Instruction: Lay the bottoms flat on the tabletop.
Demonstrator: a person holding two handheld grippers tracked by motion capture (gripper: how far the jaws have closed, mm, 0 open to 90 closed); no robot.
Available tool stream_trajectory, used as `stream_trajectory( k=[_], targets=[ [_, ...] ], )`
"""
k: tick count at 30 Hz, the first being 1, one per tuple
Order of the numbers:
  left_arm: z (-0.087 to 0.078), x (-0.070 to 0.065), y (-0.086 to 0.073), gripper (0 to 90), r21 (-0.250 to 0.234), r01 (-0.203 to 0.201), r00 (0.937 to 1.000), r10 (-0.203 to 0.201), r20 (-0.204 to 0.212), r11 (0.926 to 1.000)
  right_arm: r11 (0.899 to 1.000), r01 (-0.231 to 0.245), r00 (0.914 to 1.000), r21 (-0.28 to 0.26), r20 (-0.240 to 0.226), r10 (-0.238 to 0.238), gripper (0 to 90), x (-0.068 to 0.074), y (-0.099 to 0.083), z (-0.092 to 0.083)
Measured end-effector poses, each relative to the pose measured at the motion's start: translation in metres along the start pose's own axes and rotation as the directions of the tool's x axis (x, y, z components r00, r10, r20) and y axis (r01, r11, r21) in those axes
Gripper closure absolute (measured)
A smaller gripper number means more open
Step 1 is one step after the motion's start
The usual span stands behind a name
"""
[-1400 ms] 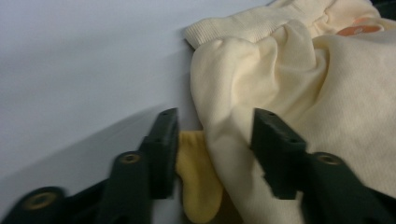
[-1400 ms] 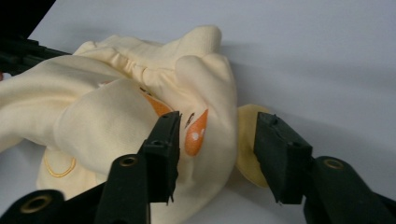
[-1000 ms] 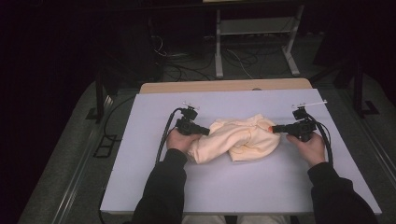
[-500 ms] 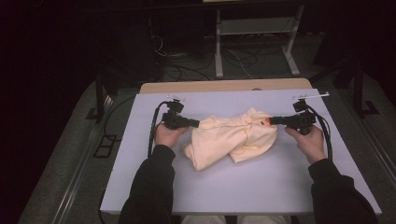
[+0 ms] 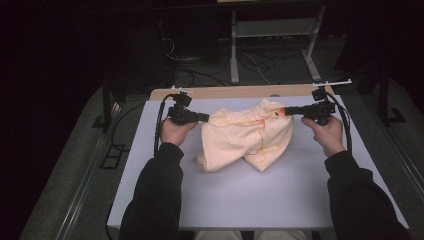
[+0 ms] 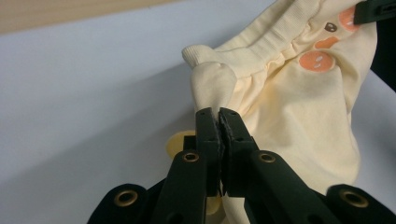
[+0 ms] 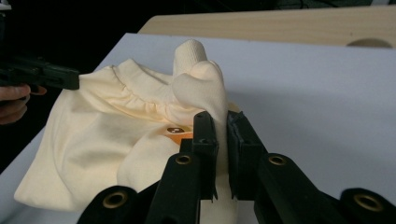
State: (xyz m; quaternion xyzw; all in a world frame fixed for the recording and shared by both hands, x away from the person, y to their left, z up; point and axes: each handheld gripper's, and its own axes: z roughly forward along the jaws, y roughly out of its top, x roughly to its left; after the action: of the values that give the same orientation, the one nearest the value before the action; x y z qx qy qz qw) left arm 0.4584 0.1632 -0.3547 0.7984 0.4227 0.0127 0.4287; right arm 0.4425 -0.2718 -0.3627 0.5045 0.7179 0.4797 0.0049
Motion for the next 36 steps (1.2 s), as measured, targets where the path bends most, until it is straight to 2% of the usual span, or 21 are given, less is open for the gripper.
stream_trajectory(
  k=[3, 5, 7, 9, 11, 13, 17, 19, 22, 25, 27, 30, 33, 34, 36],
  targets=[
    [-0.004, -0.001, 0.009, 86.2, -0.020, 0.005, 1.0000, -0.005, -0.008, 0.9998, 1.000, 0.019, 0.9996, 0.002, 0.021, -0.019, 81.7, 0.006, 0.015, -0.002],
    [-0.006, -0.002, 0.015, 86.2, -0.023, -0.005, 0.9998, 0.005, -0.019, 0.9997, 0.999, 0.031, 0.9989, 0.008, 0.036, -0.031, 81.7, 0.011, 0.026, -0.002],
    [-0.008, -0.002, 0.023, 86.2, -0.019, -0.023, 0.9989, 0.022, -0.040, 0.9995, 0.999, 0.041, 0.9980, 0.014, 0.048, -0.041, 81.7, 0.015, 0.034, 0.000],
    [-0.010, 0.001, 0.030, 86.2, -0.016, -0.042, 0.9961, 0.041, -0.078, 0.9990, 0.999, 0.046, 0.9972, 0.013, 0.057, -0.047, 81.8, 0.017, 0.040, 0.004],
    [-0.009, 0.007, 0.031, 86.2, -0.031, -0.025, 0.9952, 0.021, -0.095, 0.9992, 0.999, 0.046, 0.9970, 0.008, 0.063, -0.046, 81.7, 0.018, 0.045, 0.012],
    [-0.004, 0.016, 0.028, 86.2, -0.040, 0.002, 0.9946, -0.006, -0.104, 0.9992, 0.999, 0.035, 0.9973, 0.004, 0.064, -0.035, 81.7, 0.016, 0.045, 0.020],
    [0.013, 0.031, 0.021, 86.2, -0.001, 0.019, 0.9932, -0.019, -0.115, 0.9998, 1.000, -0.008, 0.9977, 0.023, 0.067, 0.006, 81.8, 0.005, 0.035, 0.042],
    [0.022, 0.037, 0.018, 86.2, 0.003, 0.031, 0.9930, -0.031, -0.114, 0.9995, 0.998, -0.026, 0.9967, 0.048, 0.078, 0.023, 81.8, -0.002, 0.026, 0.058],
    [0.033, 0.040, 0.017, 86.2, 0.012, 0.033, 0.9923, -0.032, -0.120, 0.9994, 0.995, -0.046, 0.9937, 0.093, 0.106, 0.036, 81.8, -0.011, 0.016, 0.073],
    [0.041, 0.042, 0.018, 86.3, -0.010, 0.043, 0.9909, -0.044, -0.127, 0.9990, 0.991, -0.082, 0.9893, 0.106, 0.129, 0.068, 81.8, -0.020, 0.011, 0.080],
    [0.043, 0.045, 0.020, 86.4, -0.023, 0.057, 0.9907, -0.059, -0.122, 0.9981, 0.990, -0.102, 0.9866, 0.099, 0.138, 0.088, 81.8, -0.026, 0.012, 0.080],
    [0.043, 0.047, 0.026, 86.5, -0.036, 0.066, 0.9903, -0.070, -0.120, 0.9972, 0.989, -0.139, 0.9825, 0.056, 0.133, 0.130, 81.8, -0.032, 0.016, 0.075],
    [0.042, 0.046, 0.036, 86.5, -0.056, 0.054, 0.9893, -0.061, -0.133, 0.9970, 0.985, -0.172, 0.9780, 0.006, 0.121, 0.170, 81.8, -0.036, 0.023, 0.068],
    [0.041, 0.045, 0.038, 86.5, -0.063, 0.051, 0.9886, -0.059, -0.139, 0.9967, 0.984, -0.177, 0.9769, -0.005, 0.121, 0.176, 81.8, -0.036, 0.027, 0.065],
    [0.041, 0.043, 0.045, 86.5, -0.078, 0.046, 0.9860, -0.058, -0.157, 0.9959, 0.987, -0.158, 0.9779, -0.027, 0.135, 0.160, 81.8, -0.033, 0.033, 0.063]
  ],
)
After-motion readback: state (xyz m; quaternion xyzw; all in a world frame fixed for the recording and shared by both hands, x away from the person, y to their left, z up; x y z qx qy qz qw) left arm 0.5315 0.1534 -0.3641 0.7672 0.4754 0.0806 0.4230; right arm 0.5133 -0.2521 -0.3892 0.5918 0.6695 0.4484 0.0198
